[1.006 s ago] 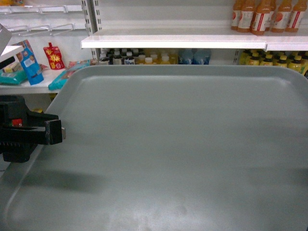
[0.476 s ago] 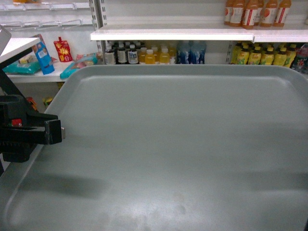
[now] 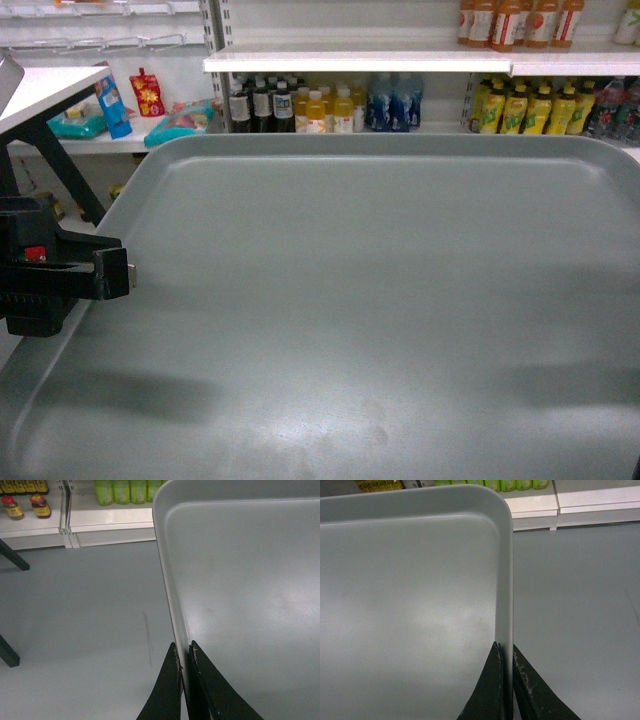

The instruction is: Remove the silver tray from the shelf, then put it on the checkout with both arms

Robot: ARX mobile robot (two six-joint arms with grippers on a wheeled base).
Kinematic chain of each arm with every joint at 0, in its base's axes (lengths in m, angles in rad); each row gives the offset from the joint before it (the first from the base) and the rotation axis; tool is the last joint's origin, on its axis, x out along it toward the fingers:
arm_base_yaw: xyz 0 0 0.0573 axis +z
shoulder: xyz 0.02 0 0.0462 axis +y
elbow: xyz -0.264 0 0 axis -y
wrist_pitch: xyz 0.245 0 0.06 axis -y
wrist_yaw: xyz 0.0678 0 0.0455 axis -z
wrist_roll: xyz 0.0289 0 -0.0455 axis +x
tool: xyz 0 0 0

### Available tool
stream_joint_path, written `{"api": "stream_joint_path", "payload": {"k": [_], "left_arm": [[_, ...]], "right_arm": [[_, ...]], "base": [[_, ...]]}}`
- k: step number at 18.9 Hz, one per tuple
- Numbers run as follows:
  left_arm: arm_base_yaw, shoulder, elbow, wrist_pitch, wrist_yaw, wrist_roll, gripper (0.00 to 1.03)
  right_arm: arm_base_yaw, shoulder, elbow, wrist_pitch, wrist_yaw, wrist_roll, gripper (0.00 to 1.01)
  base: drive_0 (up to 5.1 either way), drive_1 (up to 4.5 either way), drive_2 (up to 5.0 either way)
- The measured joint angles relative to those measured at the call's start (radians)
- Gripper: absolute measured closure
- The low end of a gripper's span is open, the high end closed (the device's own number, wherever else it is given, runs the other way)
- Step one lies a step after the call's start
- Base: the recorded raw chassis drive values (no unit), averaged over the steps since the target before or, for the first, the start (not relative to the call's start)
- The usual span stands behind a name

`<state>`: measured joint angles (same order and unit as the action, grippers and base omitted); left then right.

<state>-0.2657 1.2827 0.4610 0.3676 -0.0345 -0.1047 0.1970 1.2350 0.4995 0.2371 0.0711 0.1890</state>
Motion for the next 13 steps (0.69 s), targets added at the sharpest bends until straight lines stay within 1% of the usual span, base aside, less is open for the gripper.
{"api": "stream_joint_path", "payload": {"k": [13], "left_arm": [[-0.001,0.0,-0.001,0.002,0.0,0.0,1.0]], "right_arm": [[0.0,-0.001,-0.001,0.005,0.0,0.0,0.98]], "base": [[0.1,-4.03,4.2]]}}
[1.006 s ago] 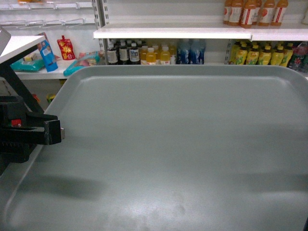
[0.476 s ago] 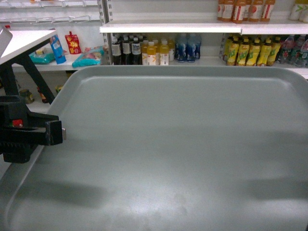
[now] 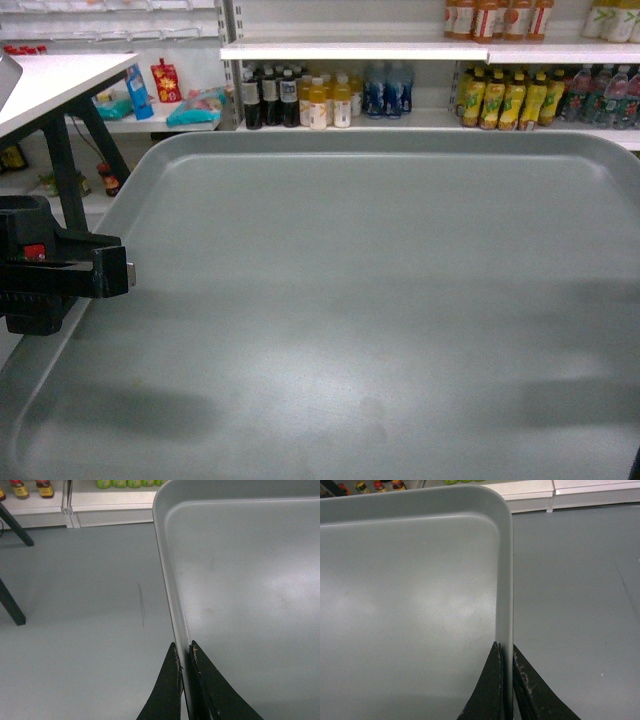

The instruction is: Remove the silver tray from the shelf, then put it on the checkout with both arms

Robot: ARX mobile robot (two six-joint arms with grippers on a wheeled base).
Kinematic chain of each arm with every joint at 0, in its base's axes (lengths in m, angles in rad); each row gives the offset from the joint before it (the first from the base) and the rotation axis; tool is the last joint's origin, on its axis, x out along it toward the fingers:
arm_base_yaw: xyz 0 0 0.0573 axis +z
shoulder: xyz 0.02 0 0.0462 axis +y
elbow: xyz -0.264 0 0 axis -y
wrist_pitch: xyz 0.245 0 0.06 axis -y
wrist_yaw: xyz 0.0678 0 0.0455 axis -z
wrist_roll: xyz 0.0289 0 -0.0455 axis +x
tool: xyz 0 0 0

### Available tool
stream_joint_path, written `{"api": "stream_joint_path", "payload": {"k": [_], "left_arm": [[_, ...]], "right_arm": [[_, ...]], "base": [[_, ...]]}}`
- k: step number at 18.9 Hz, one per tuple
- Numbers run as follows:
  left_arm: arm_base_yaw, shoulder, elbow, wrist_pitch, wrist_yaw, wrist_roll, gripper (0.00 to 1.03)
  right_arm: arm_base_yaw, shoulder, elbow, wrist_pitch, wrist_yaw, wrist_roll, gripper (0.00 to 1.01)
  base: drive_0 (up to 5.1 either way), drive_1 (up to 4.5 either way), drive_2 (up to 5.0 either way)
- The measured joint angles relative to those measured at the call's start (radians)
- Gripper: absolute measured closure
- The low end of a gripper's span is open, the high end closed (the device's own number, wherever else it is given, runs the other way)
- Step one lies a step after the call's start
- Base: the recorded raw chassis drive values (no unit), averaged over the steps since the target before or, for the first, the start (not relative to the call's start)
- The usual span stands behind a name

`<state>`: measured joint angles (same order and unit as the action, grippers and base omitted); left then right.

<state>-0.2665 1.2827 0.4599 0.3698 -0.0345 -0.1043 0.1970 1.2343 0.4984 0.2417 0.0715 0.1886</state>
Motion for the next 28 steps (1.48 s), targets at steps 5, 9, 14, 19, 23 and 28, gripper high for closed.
{"api": "stream_joint_path", "payload": {"k": [5,9,14,19,23,28], "left_arm": [[0.0,-0.007,-0.003,-0.004,-0.002,0.0,1.0],[0.0,-0.007,-0.003,-0.003,-0.001,0.0,1.0],[-0.001,-0.006,-0.003,-0.003,-0.001,0.0,1.0],[0.0,-0.006,-0.003,-0.003,-0.001,0.0,1.0],[0.0,-0.006,-0.003,-0.003,-0.001,0.0,1.0],[0.0,-0.006,-0.003,-0.003,0.0,0.0,1.0]], "right_arm": [[0.001,-0.008,0.0,-0.004,0.0,0.0,0.98],[0.0,-0.006,0.0,-0.004,0.0,0.0,0.98],[0.0,-0.006,0.0,-0.005,0.0,-0.001,0.98],[0.0,-0.005,0.0,-0.006,0.0,-0.001,0.98],[0.0,-0.005,0.0,-0.005,0.0,-0.001,0.98],[0.0,-0.006,0.0,-0.003,0.0,-0.001,0.98]], "base": [[0.1,-4.0,4.2],[0.1,-2.99,3.2],[-2.9,1.52,1.5],[-4.5,2.35,2.4],[-4.7,2.29,2.3],[-4.7,2.26,2.3]]}}
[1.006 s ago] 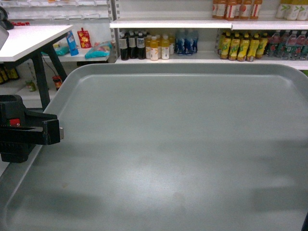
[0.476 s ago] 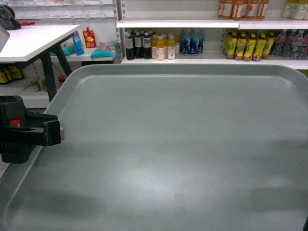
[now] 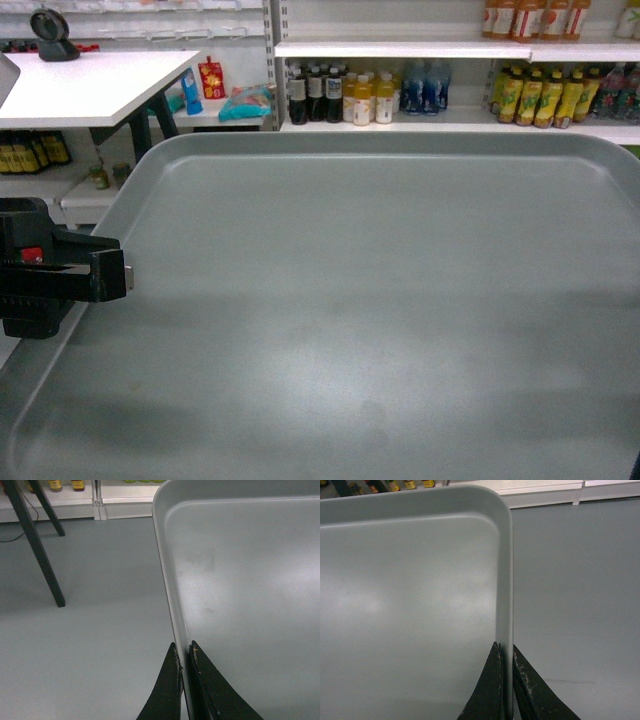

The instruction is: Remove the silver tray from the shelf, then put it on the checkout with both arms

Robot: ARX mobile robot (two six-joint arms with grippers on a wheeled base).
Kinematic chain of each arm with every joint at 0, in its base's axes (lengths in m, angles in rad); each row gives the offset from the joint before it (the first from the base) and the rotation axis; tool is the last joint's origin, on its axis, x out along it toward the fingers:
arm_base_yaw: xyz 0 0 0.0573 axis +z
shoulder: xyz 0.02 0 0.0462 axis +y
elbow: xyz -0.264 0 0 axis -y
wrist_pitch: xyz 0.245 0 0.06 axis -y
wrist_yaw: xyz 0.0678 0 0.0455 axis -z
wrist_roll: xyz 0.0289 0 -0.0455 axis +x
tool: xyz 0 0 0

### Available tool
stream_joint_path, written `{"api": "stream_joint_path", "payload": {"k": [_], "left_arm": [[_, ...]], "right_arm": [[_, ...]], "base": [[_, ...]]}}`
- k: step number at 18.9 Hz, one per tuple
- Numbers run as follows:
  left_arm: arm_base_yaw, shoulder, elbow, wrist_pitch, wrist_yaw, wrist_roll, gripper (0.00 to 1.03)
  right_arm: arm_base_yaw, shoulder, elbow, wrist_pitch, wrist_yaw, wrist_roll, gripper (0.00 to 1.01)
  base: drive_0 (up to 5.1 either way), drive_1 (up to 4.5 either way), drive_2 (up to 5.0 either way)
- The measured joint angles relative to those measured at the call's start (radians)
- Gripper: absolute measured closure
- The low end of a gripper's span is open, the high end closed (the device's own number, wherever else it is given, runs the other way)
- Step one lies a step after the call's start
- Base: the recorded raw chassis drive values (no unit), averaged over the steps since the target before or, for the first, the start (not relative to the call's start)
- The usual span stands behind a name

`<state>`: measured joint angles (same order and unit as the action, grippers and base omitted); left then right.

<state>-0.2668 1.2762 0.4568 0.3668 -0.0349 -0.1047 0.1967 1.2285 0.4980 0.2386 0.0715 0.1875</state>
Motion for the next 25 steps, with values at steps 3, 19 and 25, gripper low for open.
{"api": "stream_joint_path", "payload": {"k": [3,19,25], "left_arm": [[0.0,0.0,0.0,0.002,0.0,0.0,1.0],[0.0,0.0,0.0,0.0,0.0,0.0,1.0],[0.0,0.0,0.0,0.0,0.0,0.0,1.0]], "right_arm": [[0.0,0.001,0.0,0.001,0.0,0.0,0.98],[0.001,0.001,0.0,-0.002,0.0,-0.001,0.98],[0.001,0.001,0.0,0.0,0.0,-0.001,0.98]], "base": [[-4.7,2.26,2.3],[-4.7,2.33,2.3],[-4.7,2.36,2.4]]}}
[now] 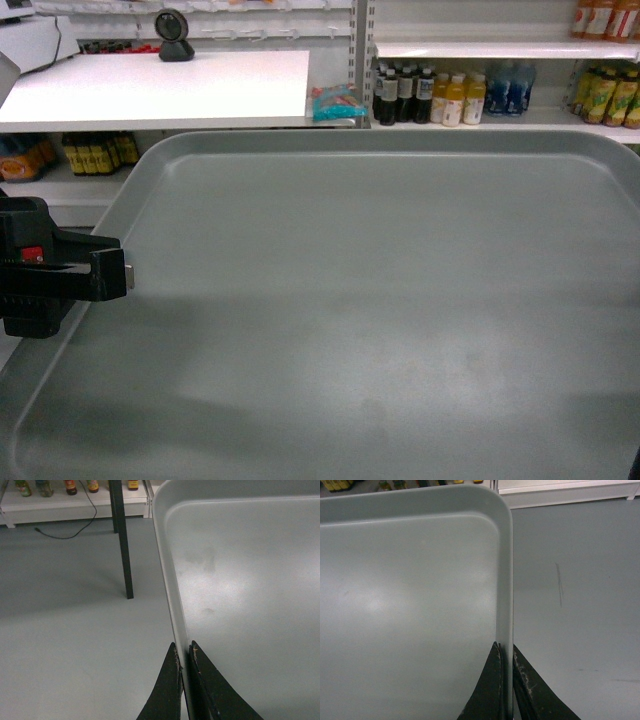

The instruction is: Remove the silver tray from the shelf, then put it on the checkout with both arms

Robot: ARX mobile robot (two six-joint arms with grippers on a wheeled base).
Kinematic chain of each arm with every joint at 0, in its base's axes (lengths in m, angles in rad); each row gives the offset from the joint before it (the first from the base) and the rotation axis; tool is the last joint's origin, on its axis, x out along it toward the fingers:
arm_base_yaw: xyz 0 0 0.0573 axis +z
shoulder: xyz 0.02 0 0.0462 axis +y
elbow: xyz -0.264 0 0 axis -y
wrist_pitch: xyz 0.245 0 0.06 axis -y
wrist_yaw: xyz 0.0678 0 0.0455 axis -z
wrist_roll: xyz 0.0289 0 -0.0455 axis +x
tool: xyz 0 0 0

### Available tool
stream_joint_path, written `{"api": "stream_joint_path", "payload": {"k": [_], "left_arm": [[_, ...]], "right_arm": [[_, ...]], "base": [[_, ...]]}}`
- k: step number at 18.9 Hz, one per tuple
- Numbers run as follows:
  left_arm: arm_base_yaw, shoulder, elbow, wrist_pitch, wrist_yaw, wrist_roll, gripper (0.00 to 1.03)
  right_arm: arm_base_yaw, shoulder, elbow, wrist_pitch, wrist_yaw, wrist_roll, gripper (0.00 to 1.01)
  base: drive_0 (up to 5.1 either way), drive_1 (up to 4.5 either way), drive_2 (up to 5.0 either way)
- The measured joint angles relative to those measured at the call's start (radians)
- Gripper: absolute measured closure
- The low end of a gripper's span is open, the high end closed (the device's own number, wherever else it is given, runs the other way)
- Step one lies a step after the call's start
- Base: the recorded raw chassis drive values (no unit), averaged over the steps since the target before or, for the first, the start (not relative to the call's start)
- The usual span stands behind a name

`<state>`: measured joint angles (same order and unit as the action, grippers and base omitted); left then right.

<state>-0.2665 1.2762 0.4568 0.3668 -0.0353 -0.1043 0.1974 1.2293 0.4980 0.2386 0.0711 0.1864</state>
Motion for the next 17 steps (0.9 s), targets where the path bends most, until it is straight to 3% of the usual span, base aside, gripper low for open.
{"api": "stream_joint_path", "payload": {"k": [17], "left_arm": [[0.0,0.0,0.0,0.0,0.0,0.0,1.0]], "right_arm": [[0.0,0.0,0.0,-0.001,0.0,0.0,0.98]], "base": [[-4.8,2.28,2.3]]}}
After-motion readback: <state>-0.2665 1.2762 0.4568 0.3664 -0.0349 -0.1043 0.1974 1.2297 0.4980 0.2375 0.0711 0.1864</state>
